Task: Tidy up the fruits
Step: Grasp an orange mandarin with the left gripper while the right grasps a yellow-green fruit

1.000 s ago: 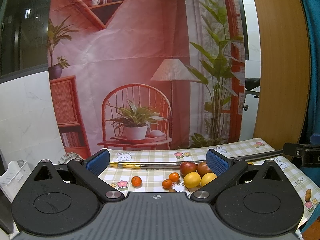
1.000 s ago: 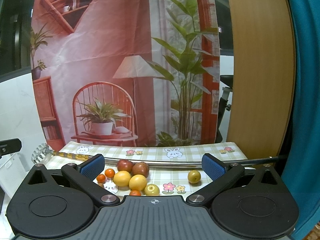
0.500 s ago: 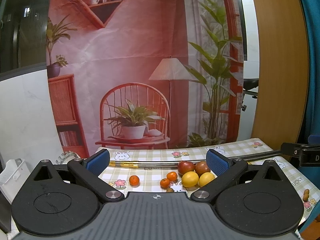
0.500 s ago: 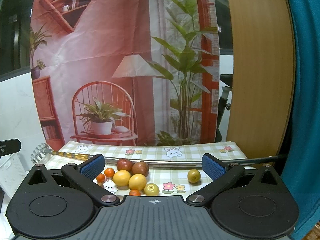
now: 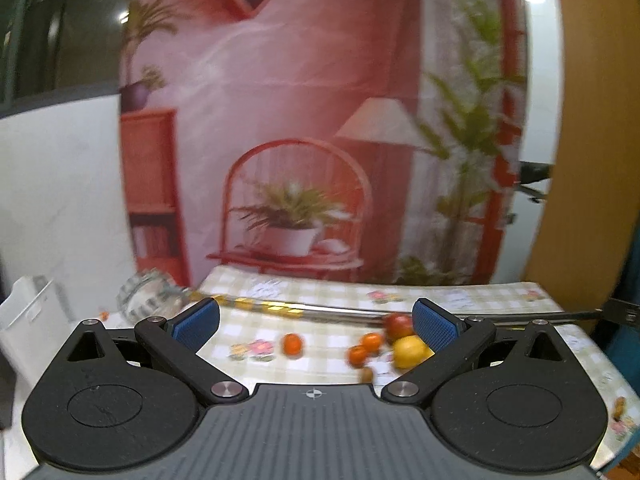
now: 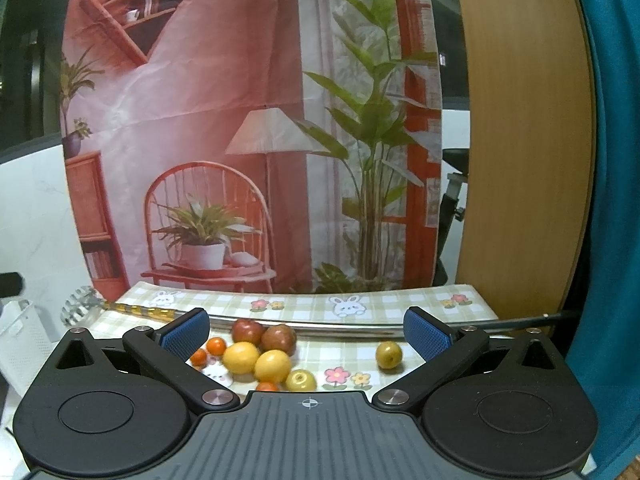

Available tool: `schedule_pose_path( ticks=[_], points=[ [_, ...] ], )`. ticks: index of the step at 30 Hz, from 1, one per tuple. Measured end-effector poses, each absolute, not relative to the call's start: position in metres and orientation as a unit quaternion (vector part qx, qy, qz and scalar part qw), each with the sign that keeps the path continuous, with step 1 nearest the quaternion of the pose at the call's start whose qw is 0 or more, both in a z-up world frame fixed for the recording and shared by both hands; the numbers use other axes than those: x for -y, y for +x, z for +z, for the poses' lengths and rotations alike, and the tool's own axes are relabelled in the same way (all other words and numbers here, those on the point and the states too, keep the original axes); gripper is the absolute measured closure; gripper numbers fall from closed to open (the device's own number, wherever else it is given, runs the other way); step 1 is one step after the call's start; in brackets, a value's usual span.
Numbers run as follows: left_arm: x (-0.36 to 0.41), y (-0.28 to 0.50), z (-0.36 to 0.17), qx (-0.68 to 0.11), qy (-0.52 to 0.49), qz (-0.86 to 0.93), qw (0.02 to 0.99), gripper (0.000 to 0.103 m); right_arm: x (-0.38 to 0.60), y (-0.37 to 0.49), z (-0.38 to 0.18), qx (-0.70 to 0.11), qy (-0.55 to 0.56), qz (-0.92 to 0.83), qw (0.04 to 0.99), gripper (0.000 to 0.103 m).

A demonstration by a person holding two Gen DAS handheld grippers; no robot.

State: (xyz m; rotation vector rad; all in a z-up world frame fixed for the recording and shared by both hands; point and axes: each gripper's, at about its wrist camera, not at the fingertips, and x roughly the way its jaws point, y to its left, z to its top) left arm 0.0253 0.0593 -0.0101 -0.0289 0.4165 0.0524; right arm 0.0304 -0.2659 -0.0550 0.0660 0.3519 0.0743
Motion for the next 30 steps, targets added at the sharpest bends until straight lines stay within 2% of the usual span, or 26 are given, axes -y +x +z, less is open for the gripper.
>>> schedule_pose_path(
  ticks=[4, 16, 23, 28, 30],
  points=[
    [-0.09, 0.044, -0.022, -0.217, -0.041, 0.037, 0.975, 0.0, 0.273, 0.051, -0.07, -0.18, 0.029, 0.037, 0.983, 0.0],
    [-0.104, 0.105, -0.078, -0.239, -0.002, 0.015, 0.971, 0.003, 0.279, 0.11, -0.118, -0.208, 0.038, 0.068, 0.975, 0.0],
    [-0.099, 0.166, -0.131, -0.267, -0.004, -0.018, 0.963, 0.015, 0.274, 0.145, -0.148, -0.236, 0.021, 0.046, 0.97, 0.0],
    [-0.097, 0.216, -0.17, -0.29, -0.003, -0.031, 0.957, 0.032, 0.273, 0.163, -0.166, -0.258, 0.025, 0.03, 0.965, 0.001],
    [-0.1, 0.235, -0.181, -0.298, -0.008, -0.031, 0.954, 0.044, 0.274, 0.169, -0.172, -0.262, 0.033, 0.025, 0.964, 0.001]
  ],
)
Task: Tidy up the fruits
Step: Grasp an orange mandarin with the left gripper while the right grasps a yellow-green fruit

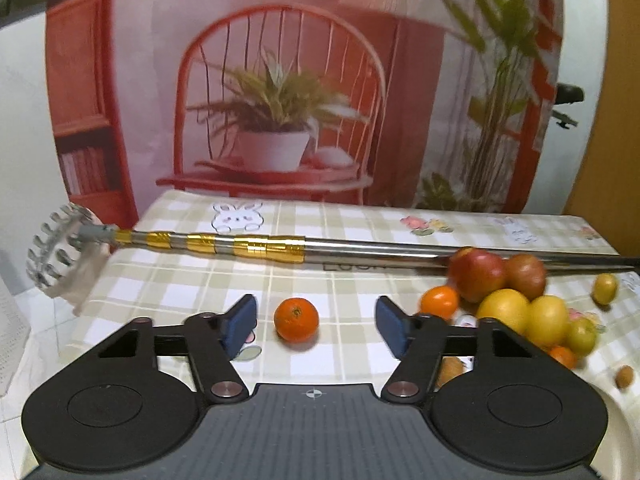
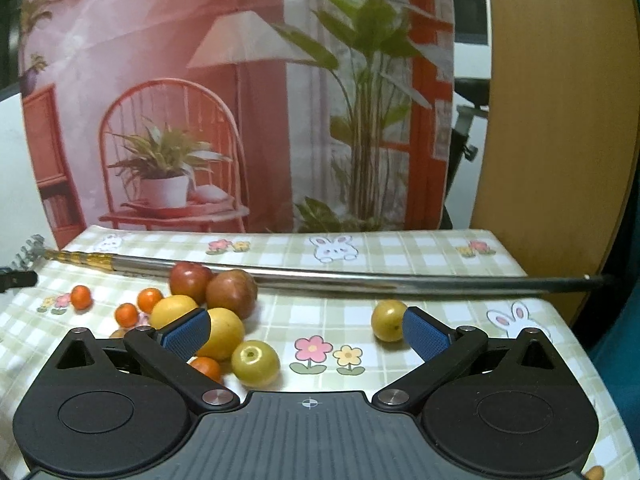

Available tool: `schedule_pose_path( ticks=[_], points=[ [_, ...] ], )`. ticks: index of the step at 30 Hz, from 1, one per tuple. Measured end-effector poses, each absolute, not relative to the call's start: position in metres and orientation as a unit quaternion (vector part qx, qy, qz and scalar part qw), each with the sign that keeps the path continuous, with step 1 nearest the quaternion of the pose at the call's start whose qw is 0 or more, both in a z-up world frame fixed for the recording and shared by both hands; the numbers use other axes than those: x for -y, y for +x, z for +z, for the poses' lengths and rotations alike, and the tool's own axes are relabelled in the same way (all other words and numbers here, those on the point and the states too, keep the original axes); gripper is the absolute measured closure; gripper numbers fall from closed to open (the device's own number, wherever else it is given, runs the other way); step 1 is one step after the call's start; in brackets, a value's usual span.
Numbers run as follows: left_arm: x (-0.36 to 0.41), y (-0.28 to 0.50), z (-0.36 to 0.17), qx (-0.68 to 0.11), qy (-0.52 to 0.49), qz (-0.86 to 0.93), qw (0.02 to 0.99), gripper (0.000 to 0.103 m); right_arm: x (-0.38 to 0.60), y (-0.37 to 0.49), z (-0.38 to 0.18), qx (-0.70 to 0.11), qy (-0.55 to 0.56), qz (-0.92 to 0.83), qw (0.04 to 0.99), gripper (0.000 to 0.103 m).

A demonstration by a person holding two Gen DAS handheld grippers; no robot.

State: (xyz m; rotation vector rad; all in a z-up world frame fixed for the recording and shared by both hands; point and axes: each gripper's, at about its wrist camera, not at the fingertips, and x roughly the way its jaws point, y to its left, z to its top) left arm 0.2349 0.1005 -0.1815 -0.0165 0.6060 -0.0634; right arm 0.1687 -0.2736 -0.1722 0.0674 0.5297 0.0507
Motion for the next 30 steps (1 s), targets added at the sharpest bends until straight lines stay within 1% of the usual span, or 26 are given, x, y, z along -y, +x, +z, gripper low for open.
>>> schedule_pose_path(
  ticks=[3, 8, 13, 14, 15, 17, 23, 30],
  points=[
    [-0.108, 0.259, -0.195, -0.31, -0.025, -0.032, 0.95, 0.049, 0.275, 0.178, -0.179, -0.27, 0.045, 0.024, 0.962, 0.001],
    [-0.113, 0.283, -0.216, -0.339, -0.034, -0.022, 0.94, 0.049, 0.281, 0.193, -0.188, -0.283, 0.059, 0.017, 0.957, 0.002],
    [-0.116, 0.291, -0.227, -0.358, -0.032, -0.019, 0.933, 0.049, 0.286, 0.203, -0.196, -0.293, 0.072, 0.013, 0.953, 0.002],
    [-0.116, 0.292, -0.228, -0.36, -0.028, -0.019, 0.932, 0.052, 0.286, 0.205, -0.197, -0.295, 0.074, 0.013, 0.953, 0.002],
    [-0.115, 0.295, -0.229, -0.363, -0.025, -0.02, 0.931, 0.058, 0.286, 0.207, -0.198, -0.296, 0.075, 0.014, 0.952, 0.002],
    [-0.115, 0.297, -0.232, -0.367, -0.026, -0.025, 0.93, 0.063, 0.287, 0.209, -0.201, -0.299, 0.079, 0.014, 0.951, 0.002],
    [-0.114, 0.287, -0.229, -0.359, -0.023, -0.023, 0.933, 0.064, 0.292, 0.211, -0.206, -0.304, 0.086, 0.012, 0.949, 0.002],
    [-0.107, 0.256, -0.203, -0.328, -0.025, -0.049, 0.943, 0.064, 0.301, 0.21, -0.212, -0.296, 0.074, 0.003, 0.952, 0.003]
  ],
)
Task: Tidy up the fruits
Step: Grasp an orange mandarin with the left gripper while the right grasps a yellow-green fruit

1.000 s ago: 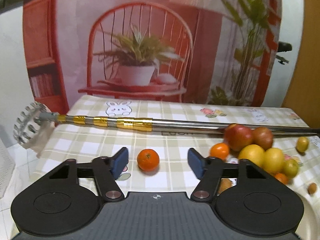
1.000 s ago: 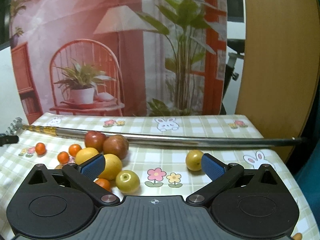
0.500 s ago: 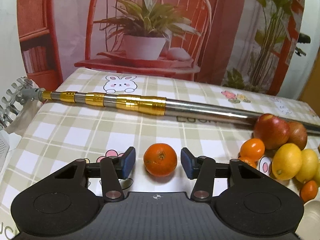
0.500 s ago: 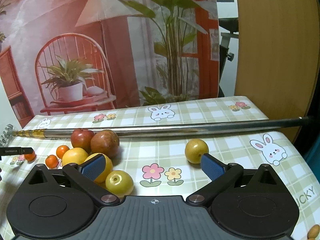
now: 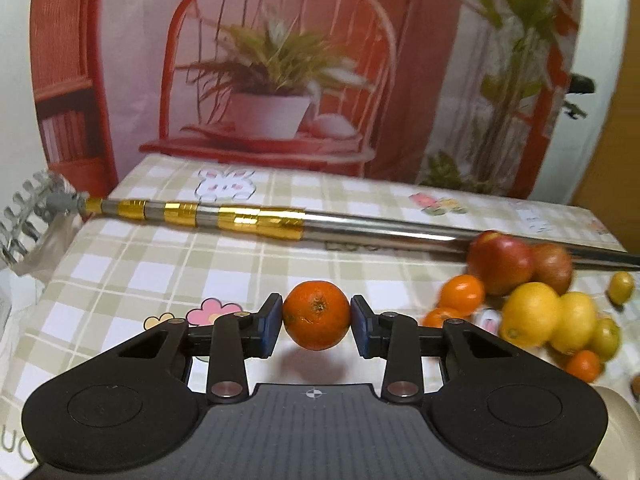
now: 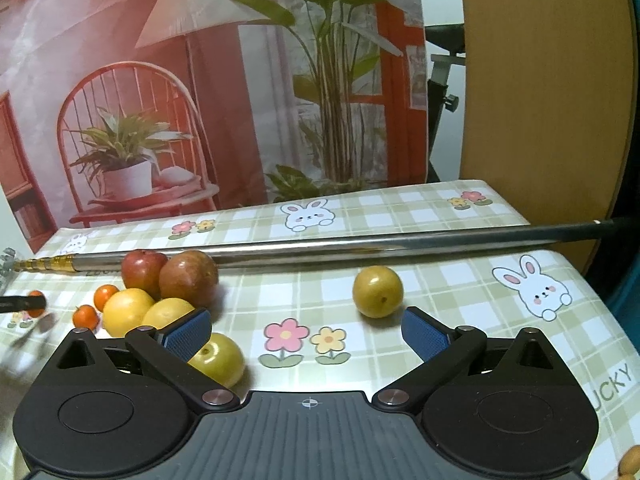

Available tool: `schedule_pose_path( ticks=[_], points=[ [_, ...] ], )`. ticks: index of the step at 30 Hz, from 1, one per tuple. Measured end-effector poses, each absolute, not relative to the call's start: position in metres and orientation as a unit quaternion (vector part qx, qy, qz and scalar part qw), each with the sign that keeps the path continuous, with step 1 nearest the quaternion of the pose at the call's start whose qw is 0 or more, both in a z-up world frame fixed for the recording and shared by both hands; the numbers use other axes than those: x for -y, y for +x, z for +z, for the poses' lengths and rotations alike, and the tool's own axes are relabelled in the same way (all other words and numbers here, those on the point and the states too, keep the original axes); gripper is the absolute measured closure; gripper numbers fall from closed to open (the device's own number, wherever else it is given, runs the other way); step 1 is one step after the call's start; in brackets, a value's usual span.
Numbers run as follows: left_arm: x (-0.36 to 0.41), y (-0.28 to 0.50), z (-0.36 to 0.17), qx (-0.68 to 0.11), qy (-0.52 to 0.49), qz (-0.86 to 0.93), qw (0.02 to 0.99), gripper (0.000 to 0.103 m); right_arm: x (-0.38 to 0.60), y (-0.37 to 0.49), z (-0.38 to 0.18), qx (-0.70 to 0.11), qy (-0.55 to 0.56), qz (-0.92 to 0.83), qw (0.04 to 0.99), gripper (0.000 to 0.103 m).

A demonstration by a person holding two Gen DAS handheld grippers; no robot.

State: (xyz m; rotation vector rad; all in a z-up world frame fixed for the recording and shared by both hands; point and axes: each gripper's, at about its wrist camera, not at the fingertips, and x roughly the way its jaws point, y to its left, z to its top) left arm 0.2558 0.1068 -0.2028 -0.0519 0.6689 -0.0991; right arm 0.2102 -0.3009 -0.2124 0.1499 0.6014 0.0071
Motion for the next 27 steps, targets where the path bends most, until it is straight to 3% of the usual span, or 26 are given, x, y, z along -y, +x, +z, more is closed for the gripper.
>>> schedule_pose_path(
  ticks=[11, 14, 21, 24, 27],
  points=[
    [-0.073, 0.198, -0.175, -0.299, -0.051, -0.101, 0.947, 0.064, 0.331, 0.244, -0.229, -0.259, 0.084, 0.016, 0.962, 0.022],
    [-0.064, 0.187, -0.173, -0.296, -0.055, -0.115, 0.946, 0.064, 0.344, 0.264, -0.244, -0.269, 0.075, 0.001, 0.96, 0.029],
    [-0.045, 0.179, -0.176, -0.305, -0.06, -0.141, 0.94, 0.064, 0.366, 0.292, -0.273, -0.302, 0.099, -0.018, 0.948, 0.036],
    [-0.037, 0.176, -0.178, -0.306, -0.046, -0.145, 0.94, 0.064, 0.369, 0.298, -0.279, -0.309, 0.105, -0.015, 0.945, 0.043],
    [-0.032, 0.173, -0.181, -0.312, -0.047, -0.151, 0.937, 0.064, 0.368, 0.3, -0.282, -0.32, 0.112, -0.003, 0.941, 0.056]
  ],
)
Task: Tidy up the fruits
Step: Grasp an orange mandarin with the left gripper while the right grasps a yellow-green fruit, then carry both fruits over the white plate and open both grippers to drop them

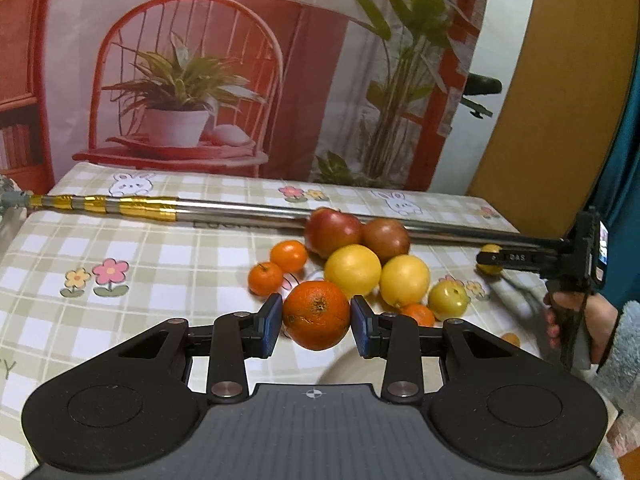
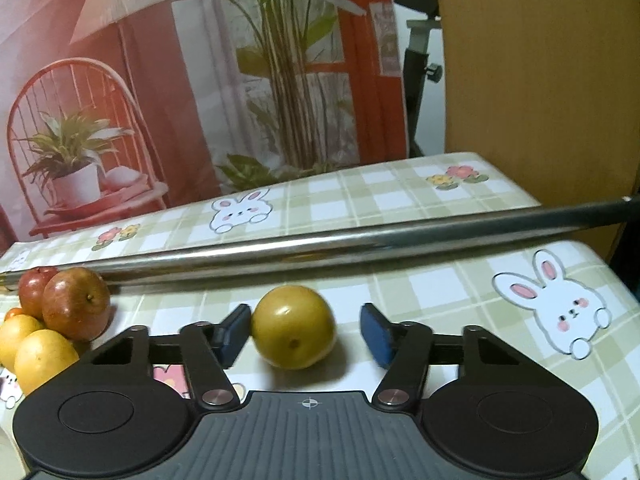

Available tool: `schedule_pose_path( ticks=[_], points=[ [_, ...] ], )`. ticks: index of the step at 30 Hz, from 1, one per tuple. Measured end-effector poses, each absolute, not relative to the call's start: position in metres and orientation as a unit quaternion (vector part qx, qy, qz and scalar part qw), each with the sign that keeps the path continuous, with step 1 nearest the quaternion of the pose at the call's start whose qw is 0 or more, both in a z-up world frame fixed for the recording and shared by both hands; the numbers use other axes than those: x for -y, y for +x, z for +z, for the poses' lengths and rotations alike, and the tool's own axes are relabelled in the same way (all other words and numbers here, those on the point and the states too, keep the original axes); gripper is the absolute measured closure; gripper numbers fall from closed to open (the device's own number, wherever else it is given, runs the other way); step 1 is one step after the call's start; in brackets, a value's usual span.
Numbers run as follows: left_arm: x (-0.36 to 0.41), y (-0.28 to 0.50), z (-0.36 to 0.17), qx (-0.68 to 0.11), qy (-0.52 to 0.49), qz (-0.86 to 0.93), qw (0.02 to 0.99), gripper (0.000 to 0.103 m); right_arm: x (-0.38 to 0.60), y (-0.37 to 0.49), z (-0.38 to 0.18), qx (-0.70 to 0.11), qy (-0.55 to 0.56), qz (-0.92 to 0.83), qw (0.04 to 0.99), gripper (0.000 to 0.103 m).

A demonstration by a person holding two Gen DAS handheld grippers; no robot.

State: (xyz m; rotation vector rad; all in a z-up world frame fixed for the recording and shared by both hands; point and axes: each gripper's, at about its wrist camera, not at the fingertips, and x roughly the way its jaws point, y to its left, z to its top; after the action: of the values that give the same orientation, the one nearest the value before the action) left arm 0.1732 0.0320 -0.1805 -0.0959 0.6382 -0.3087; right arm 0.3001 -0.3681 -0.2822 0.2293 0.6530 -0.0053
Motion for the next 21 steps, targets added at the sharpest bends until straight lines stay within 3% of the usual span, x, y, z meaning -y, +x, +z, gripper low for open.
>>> schedule_pose_path(
  ticks=[1, 13, 21],
  points=[
    [-0.031, 0.172, -0.182, -0.314, -0.047, -0.153, 0.936, 0.064, 0.367, 0.3, -0.282, -0.323, 0.116, -0.001, 0.939, 0.061],
    [-0.03, 0.151, -0.196, -0.349, -0.061, -0.159, 0.921, 0.064, 0.348, 0.256, -0.262, -0.311, 0.153, 0.011, 0.938, 0.061],
    [-0.021, 0.133, -0.201, -0.357, -0.044, -0.161, 0.919, 0.064, 0.284, 0.185, -0.233, -0.281, 0.1, 0.071, 0.952, 0.061]
  ],
)
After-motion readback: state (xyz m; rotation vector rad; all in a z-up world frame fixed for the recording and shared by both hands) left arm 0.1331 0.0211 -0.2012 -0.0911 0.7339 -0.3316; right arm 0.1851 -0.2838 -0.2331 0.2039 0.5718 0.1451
